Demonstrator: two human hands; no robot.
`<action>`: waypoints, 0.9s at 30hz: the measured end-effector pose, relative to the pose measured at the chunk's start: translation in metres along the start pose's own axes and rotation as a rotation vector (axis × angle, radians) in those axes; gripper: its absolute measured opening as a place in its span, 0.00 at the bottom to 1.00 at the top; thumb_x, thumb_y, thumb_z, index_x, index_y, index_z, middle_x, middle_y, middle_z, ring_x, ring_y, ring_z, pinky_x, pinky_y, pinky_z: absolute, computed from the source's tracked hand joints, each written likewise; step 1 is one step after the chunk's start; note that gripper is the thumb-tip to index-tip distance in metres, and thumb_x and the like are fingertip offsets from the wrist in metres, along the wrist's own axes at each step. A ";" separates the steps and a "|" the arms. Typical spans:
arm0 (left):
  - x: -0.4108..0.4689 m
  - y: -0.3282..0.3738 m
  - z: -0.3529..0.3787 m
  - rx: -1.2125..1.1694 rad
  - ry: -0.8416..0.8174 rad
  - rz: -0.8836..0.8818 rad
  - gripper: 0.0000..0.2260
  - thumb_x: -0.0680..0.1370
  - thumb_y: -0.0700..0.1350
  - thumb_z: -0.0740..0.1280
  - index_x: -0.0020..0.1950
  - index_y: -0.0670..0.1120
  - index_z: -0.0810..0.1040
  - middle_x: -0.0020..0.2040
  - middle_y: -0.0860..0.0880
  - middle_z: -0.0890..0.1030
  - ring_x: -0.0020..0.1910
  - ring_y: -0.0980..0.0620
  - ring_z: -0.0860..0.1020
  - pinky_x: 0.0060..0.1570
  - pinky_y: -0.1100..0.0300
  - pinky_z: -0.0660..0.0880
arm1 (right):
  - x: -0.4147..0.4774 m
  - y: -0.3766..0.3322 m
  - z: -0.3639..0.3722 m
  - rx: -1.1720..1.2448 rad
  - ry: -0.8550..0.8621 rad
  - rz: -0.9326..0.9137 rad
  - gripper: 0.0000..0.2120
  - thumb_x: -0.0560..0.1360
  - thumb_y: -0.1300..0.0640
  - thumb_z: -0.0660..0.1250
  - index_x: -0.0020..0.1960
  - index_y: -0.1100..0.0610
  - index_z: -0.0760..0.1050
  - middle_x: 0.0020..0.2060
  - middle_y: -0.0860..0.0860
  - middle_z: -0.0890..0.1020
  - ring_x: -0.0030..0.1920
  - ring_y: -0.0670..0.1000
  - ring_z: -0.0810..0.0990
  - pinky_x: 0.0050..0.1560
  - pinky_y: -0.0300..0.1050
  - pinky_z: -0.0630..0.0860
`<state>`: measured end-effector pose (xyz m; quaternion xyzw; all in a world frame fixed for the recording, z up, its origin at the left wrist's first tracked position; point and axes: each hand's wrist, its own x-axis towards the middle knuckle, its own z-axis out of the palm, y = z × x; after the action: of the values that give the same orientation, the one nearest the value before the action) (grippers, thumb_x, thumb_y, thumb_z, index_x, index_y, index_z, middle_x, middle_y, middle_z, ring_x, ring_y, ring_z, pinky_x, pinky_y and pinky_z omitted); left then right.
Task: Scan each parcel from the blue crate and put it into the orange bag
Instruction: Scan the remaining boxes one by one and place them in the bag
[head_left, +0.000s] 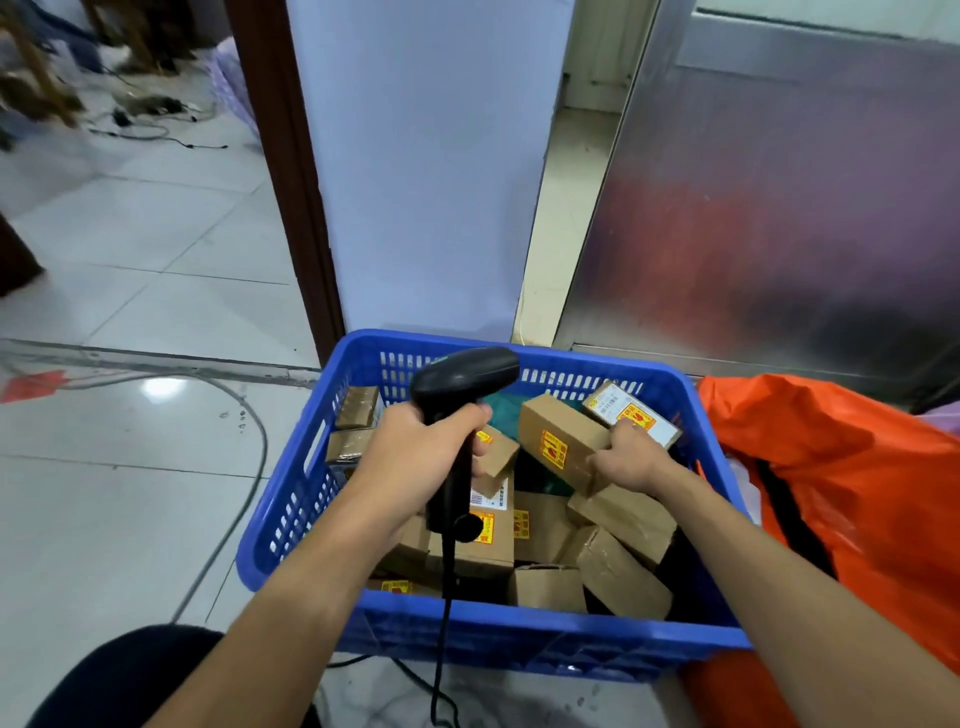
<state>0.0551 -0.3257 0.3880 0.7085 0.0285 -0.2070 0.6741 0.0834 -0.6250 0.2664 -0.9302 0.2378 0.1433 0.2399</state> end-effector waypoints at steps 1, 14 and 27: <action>0.000 0.000 -0.002 -0.015 0.004 -0.003 0.09 0.80 0.48 0.73 0.56 0.45 0.84 0.46 0.42 0.87 0.41 0.49 0.85 0.51 0.50 0.83 | -0.003 -0.001 -0.005 0.041 0.009 -0.020 0.21 0.77 0.54 0.70 0.66 0.59 0.68 0.55 0.55 0.78 0.51 0.50 0.79 0.41 0.41 0.77; -0.008 -0.001 0.001 -0.352 0.001 -0.146 0.09 0.79 0.46 0.74 0.53 0.40 0.82 0.38 0.45 0.81 0.34 0.48 0.82 0.42 0.52 0.85 | -0.131 -0.022 -0.060 0.368 0.452 -0.440 0.26 0.72 0.61 0.71 0.62 0.44 0.63 0.55 0.48 0.75 0.47 0.46 0.79 0.40 0.41 0.78; -0.015 0.000 0.013 -0.309 -0.051 -0.211 0.23 0.74 0.64 0.73 0.59 0.47 0.86 0.51 0.45 0.88 0.47 0.47 0.83 0.42 0.52 0.82 | -0.155 -0.025 -0.058 0.213 0.640 -0.715 0.33 0.75 0.72 0.66 0.70 0.43 0.62 0.63 0.52 0.74 0.47 0.54 0.81 0.42 0.53 0.83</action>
<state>0.0383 -0.3352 0.3925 0.5841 0.1171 -0.2877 0.7499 -0.0261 -0.5780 0.3839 -0.9213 -0.0214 -0.2661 0.2826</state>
